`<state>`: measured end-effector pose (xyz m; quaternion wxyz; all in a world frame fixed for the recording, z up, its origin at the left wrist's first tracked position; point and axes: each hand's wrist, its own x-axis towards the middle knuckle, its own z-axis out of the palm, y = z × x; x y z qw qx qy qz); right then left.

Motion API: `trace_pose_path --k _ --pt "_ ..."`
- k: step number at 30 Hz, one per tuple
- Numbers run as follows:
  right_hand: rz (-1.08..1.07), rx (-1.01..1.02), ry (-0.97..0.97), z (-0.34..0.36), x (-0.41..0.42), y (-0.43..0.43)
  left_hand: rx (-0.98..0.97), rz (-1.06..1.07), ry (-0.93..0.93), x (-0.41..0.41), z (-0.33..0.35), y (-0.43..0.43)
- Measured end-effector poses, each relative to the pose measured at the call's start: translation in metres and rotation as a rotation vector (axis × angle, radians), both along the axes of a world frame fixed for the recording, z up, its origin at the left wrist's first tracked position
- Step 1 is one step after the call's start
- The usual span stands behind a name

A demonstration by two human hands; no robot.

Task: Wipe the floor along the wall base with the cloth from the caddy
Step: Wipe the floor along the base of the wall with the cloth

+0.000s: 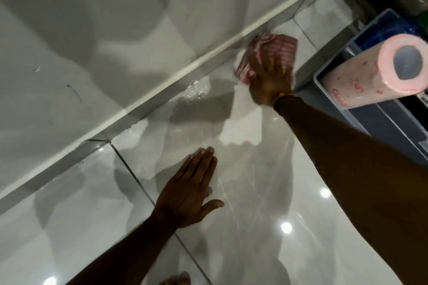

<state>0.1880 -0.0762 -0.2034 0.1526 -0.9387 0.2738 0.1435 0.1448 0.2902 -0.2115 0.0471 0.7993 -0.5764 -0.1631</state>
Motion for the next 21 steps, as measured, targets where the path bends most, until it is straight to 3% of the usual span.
trace_pose_path --k 2,4,7,13,21 --pt "-0.223 0.115 -0.038 0.0 0.016 -0.005 -0.012 0.002 -0.003 -0.001 -0.002 0.0" --pt "-0.227 0.111 -0.084 -0.003 0.022 0.017 -0.017 -0.006 -0.004 0.0 -0.002 0.001" --pt "-0.111 0.058 -0.136 -0.008 0.012 0.079 -0.012 -0.01 0.008 0.002 0.002 0.001" --pt "0.052 0.185 -0.136 -0.004 0.009 0.186 0.036 0.021 0.019 -0.009 0.013 -0.005" --pt "0.464 0.127 -0.174 -0.003 -0.01 0.212 0.041 -0.022 0.008 -0.028 0.02 0.018"
